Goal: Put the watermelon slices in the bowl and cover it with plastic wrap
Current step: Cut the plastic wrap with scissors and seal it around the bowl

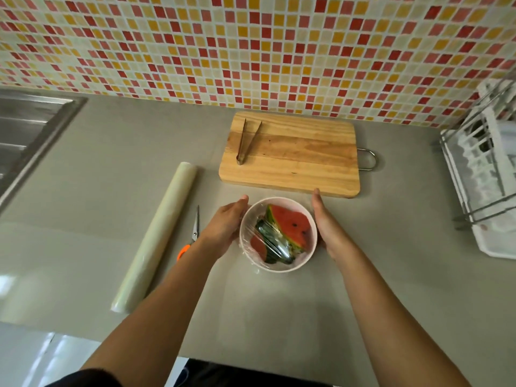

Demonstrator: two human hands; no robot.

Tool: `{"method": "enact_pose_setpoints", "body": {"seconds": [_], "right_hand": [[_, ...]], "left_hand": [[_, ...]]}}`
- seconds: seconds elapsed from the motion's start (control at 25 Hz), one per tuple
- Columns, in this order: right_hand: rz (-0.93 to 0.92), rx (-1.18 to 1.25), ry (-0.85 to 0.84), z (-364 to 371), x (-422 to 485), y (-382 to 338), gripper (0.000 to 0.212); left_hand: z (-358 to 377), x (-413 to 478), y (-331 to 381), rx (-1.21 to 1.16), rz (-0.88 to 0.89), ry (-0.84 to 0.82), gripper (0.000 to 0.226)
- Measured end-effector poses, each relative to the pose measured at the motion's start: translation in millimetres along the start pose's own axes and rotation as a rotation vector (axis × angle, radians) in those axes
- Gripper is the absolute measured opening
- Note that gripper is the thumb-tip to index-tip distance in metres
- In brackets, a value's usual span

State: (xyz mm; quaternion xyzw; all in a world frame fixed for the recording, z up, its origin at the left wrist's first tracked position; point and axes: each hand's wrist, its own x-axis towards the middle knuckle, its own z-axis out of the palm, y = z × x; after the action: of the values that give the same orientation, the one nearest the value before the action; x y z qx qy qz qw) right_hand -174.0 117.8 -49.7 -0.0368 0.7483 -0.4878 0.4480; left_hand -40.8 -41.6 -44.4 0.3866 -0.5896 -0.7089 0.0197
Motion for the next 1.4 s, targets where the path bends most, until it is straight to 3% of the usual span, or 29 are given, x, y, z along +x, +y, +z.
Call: {"method": "enact_pose_setpoints", "body": {"seconds": [0.16,0.36,0.48,0.6,0.68,0.76,0.88,0.96,1.2,1.4], "right_hand": [[-0.060,0.139,0.171,3.1,11.9,-7.2,0.040],[-0.127,0.362,0.321,4.4,16.2,-2.8,0.022],[-0.082,0.296,0.278,6.5,11.4,-6.2,0.023],[-0.028,0.379,0.068,0.7,6.5,-7.2,0.044],[-0.067,0.501,-0.009,-8.4,1.4,-6.4,0.051],[-0.160,0.534,-0.097,-18.6,-4.8,-5.0,0.036],[-0.170,0.433,-0.273,-28.2,-10.6,-7.0,0.027],[-0.156,0.337,-0.325,-30.3,-9.4,-11.8,0.032],[-0.182,0.279,-0.193,-23.1,-2.7,-15.7,0.050],[-0.234,0.288,-0.003,-4.1,-5.1,-7.4,0.051]], "left_hand": [[-2.2,3.1,-3.6,-0.003,0.004,0.039,0.035],[-9.2,11.8,0.4,-0.161,0.004,0.090,0.031],[-19.7,8.7,1.3,-0.383,-0.051,0.109,0.029],[-23.9,8.5,3.1,-0.442,-0.155,0.127,0.032],[-25.9,9.4,6.9,-0.304,-0.194,0.083,0.043],[-27.2,10.9,9.9,-0.019,-0.158,0.039,0.048],[-29.1,14.2,14.9,0.370,-0.023,0.020,0.046],[-28.8,17.4,18.9,0.456,0.032,0.034,0.040],[-25.2,15.0,23.4,0.048,0.040,-0.142,0.031],[-14.8,11.0,18.0,0.081,0.064,-0.002,0.031]]}}
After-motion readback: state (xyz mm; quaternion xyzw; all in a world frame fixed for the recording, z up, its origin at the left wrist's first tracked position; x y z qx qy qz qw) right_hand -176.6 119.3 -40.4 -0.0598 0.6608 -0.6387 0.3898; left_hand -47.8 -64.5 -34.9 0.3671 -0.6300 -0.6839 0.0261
